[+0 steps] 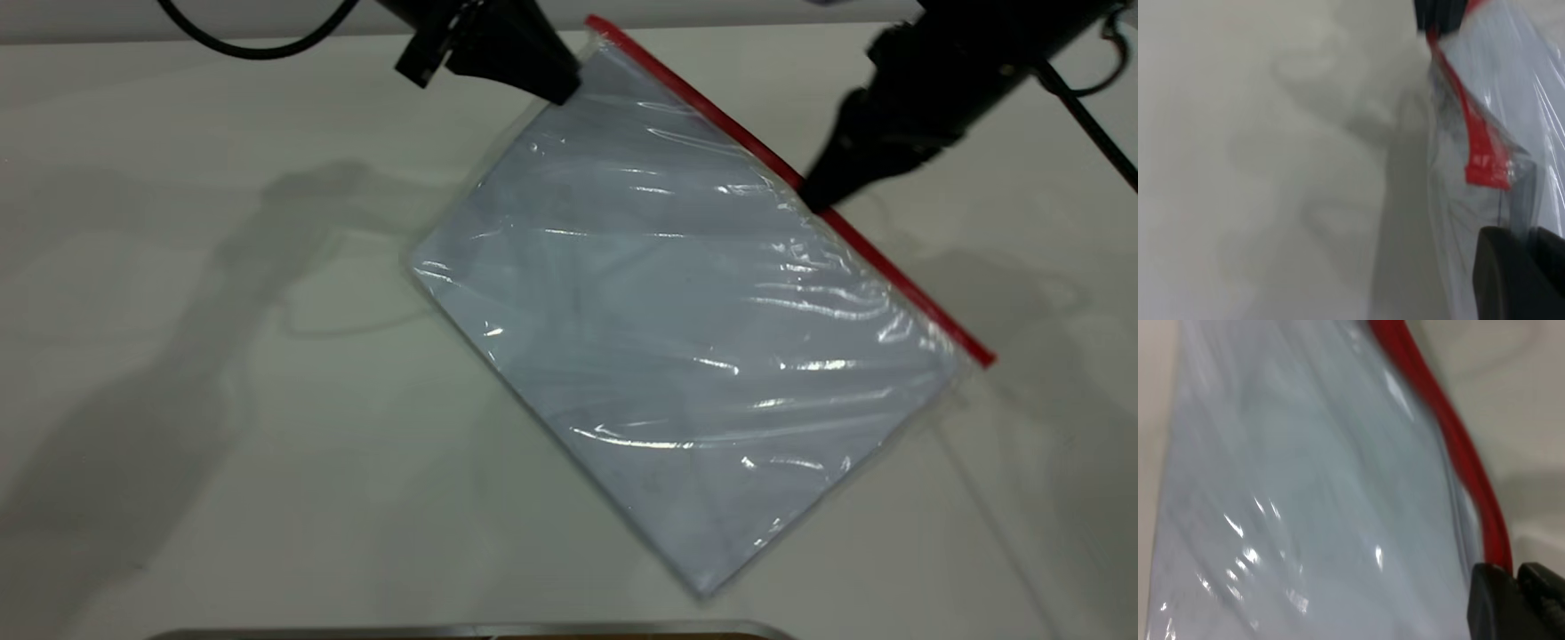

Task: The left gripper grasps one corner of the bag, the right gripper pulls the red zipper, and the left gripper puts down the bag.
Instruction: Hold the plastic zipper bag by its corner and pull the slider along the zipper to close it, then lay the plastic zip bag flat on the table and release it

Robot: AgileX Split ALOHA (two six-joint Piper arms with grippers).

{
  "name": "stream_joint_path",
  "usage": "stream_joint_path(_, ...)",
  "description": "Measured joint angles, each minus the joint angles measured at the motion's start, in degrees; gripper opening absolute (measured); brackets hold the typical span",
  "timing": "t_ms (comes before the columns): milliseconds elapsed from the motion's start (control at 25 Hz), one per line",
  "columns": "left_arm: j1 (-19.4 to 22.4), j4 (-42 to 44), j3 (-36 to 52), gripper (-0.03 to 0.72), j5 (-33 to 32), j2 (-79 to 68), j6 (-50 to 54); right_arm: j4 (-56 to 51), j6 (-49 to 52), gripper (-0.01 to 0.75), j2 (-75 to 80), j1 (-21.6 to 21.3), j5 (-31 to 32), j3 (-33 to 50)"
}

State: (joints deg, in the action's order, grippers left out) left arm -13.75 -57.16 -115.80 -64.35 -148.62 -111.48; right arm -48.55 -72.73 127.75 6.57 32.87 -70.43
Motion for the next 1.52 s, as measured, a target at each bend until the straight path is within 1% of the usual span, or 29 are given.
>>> stream_joint_path(120, 0.46, 2.53, 0.0, 0.049, 0.68, 0.0, 0.51, 6.14, 6.87, 0.057, 0.19, -1.61, 1.55, 0.0)
stream_joint_path(320, 0.46, 5.29, 0.0, 0.047, 0.95, 0.0, 1.93, 12.85, 15.56, 0.057, 0.19, -3.19, 6.98, 0.0)
stream_joint_path(600, 0.46, 11.9, 0.0, 0.046, 1.03, 0.0, 5.86, 21.93, 25.2, 0.063, 0.13, -3.2, 13.8, 0.0)
stream_joint_path(760, 0.46, 15.35, 0.0, 0.046, 1.43, 0.0, 7.63, 25.41, 28.44, 0.068, 0.13, -3.32, 14.72, 0.0)
stream_joint_path(880, 0.41, 15.95, 0.0, 0.046, 1.43, 0.0, 7.92, 25.41, 29.49, 0.088, 0.13, -3.32, 14.67, 0.0)
stream_joint_path(1000, 0.47, 16.37, 0.0, 0.06, 1.43, 0.0, 8.96, 25.53, 29.6, 0.155, 0.13, -3.57, 14.47, 0.0)
stream_joint_path(1080, 0.47, 16.56, 0.0, 0.089, 1.49, 0.0, 11.03, 24.91, 29.6, 0.243, 0.13, -3.63, 13.97, 0.0)
stream_joint_path(1160, 0.47, 16.56, 0.0, 0.147, 1.54, 0.05, 13.72, 23.95, 29.6, 0.342, 0.13, -3.63, 13.58, -0.06)
stream_joint_path(1240, 0.47, 16.56, 0.0, 0.226, 1.54, 0.05, 16.88, 23.1, 29.6, 0.449, 0.13, -3.63, 13.55, -0.63)
stream_joint_path(1320, 0.47, 16.71, 0.0, 0.329, 1.78, 0.05, 20.38, 22.7, 29.6, 0.528, 0.13, -3.63, 13.55, -2.06)
stream_joint_path(1400, 0.47, 17.93, -0.52, 0.424, 2.89, 0.05, 24.91, 22.56, 29.67, 0.58, 0.13, -3.63, 13.55, -3.69)
stream_joint_path(1480, 0.47, 20.8, -2.12, 0.51, 4.12, 0.05, 32.43, 22.56, 30.61, 0.594, 0.13, -3.63, 13.9, -5.79)
stream_joint_path(1520, 0.47, 22.6, -3.63, 0.538, 4.21, 0.05, 37.43, 22.56, 31.18, 0.595, 0.01, -3.63, 14.21, -6.73)
